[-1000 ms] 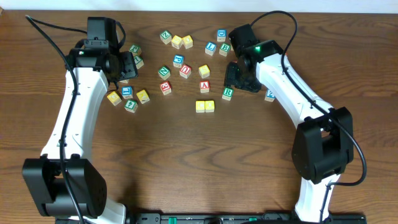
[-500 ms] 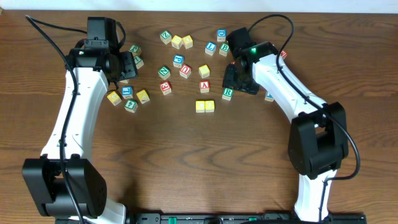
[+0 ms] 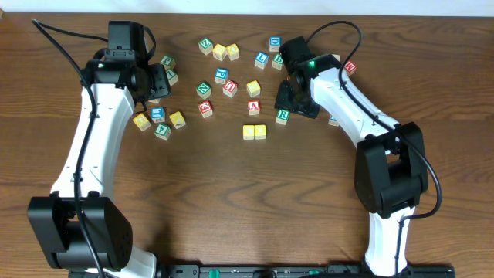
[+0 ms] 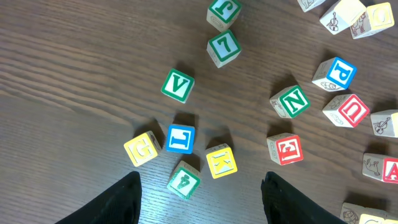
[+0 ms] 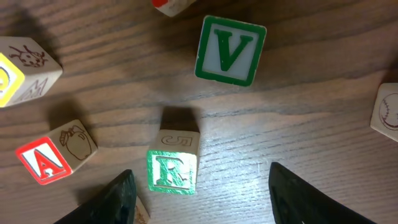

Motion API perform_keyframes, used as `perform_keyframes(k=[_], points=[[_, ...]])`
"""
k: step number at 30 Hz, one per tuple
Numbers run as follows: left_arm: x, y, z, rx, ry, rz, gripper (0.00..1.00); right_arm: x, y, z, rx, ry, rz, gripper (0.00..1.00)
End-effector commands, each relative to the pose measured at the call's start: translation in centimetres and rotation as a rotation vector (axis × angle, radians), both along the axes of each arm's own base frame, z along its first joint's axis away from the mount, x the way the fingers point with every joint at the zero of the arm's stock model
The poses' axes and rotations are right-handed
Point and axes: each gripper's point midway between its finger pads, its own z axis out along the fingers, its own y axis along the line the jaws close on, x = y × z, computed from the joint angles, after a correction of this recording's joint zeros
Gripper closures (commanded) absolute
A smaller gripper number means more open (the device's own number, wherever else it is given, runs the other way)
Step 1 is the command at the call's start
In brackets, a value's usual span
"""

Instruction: Spell out CORL

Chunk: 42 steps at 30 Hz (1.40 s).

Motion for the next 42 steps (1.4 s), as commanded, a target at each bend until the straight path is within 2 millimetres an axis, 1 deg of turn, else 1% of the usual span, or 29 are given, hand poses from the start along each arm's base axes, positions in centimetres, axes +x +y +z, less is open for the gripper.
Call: perform_keyframes(k=[1,8,13,20,27,34,42], points=[[-0.1,0.1,-0.7,0.0,0.018,0.001,0.39,0.0,0.0,-0.9,-0.012,0.008,-0.029,0.37],[-0.1,0.1,-0.7,0.0,0.018,0.001,0.39,-0.1,1.1,-1.5,-0.008,0.004,-0.006,0.43],[-0.1,0.1,-0.7,0.0,0.018,0.001,0.39,-0.2,1.6,-2.1,-0.012,0.01,0.009,0.45],[-0.1,0.1,-0.7,0.0,0.018,0.001,0.39,-0.4,1.6,-3.0,-0.023,0.028,0.021,0.49],[-0.1,0.1,-0.7,0.0,0.018,0.001,0.39,-0.1,1.7,-3.0,-0.019,0.017,0.028,0.56],[-0.1,0.1,-0.7,0.0,0.018,0.001,0.39,-0.2,1.7,-3.0,-0.02,0.018,0.028,0.57],[-0.1,0.1,-0.7,0.0,0.017,0.001,0.39,-0.6,1.5,-3.6,-0.025,0.03,0.029,0.58]])
